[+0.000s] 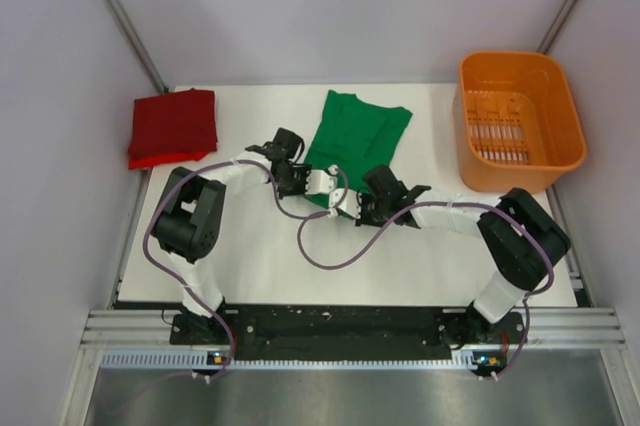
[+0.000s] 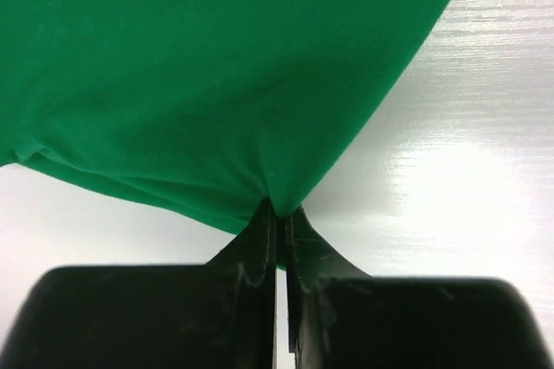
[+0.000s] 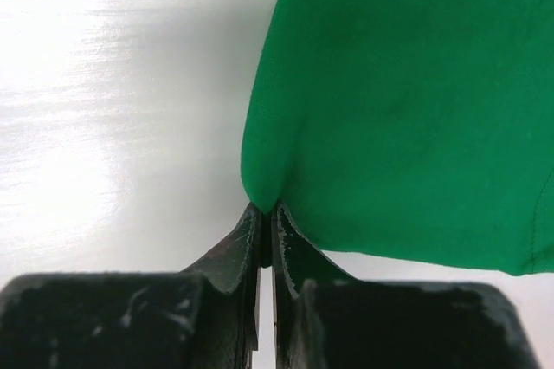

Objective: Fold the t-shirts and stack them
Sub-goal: Grab one side of the 2/3 rectangular tshirt with both arms

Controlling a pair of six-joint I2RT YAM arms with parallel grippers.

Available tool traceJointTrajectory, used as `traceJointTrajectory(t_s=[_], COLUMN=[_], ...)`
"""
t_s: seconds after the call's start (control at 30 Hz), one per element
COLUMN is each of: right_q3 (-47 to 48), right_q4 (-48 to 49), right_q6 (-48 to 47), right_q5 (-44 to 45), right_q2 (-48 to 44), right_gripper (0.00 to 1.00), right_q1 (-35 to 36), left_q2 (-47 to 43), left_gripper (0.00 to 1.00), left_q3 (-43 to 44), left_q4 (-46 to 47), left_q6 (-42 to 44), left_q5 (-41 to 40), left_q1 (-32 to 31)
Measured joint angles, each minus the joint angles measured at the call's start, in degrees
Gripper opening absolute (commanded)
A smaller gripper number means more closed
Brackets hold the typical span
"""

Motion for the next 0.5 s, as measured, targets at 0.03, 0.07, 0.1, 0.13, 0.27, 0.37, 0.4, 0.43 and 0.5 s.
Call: traceJointTrajectory(t_s=[0.03, 0.07, 0.1, 0.13, 0.27, 0.37, 0.4, 0.43, 0.5], right_q3=[0.00, 0.00, 0.00, 0.00, 0.00, 0.15, 0.37, 0.52, 1.16], right_q4=[-0.52, -1.22, -1.97, -3.45, -9.51, -14.47, -16.39, -17.99, -21.35], right_q6=[0.07, 0.26, 0.50, 0.74, 1.81, 3.28, 3.91, 4.42, 5.55], right_q5=[0.02, 0.02, 0.00, -0.04, -0.35, -1.42, -2.05, -2.78, -4.92], right_q2=[-0.20, -0.52, -0.96, -1.90, -7.89, -13.35, -15.47, -17.38, -21.16], right_gripper=[0.00, 0.00, 0.00, 0.00, 0.00, 0.00, 0.00, 0.00, 0.00], right_q1=[0.00, 0.00, 0.02, 0.31, 2.14, 4.72, 5.68, 6.29, 7.56], left_q2=[-0.04, -0.13, -0.39, -0.92, -7.65, -15.04, -17.46, -19.43, -22.18], left_gripper=[0.00, 0.00, 0.00, 0.00, 0.00, 0.00, 0.00, 0.00, 0.00], left_q3=[0.00, 0.00, -0.04, -0.28, -2.89, -3.63, -3.50, -3.13, -2.03], left_q4=[-0.02, -0.20, -0.70, -1.57, -7.43, -14.43, -17.09, -20.11, -26.05], left_q6=[-0.39, -0.72, -1.38, -2.27, -5.60, -7.37, -8.15, -8.81, -10.01], left_q5=[-0.17, -0.26, -0.28, -0.26, 0.02, 0.20, 0.22, 0.35, 1.11], left_q1=[-0.11, -0.17, -0.28, -0.44, -1.53, -2.56, -2.93, -3.26, -3.82])
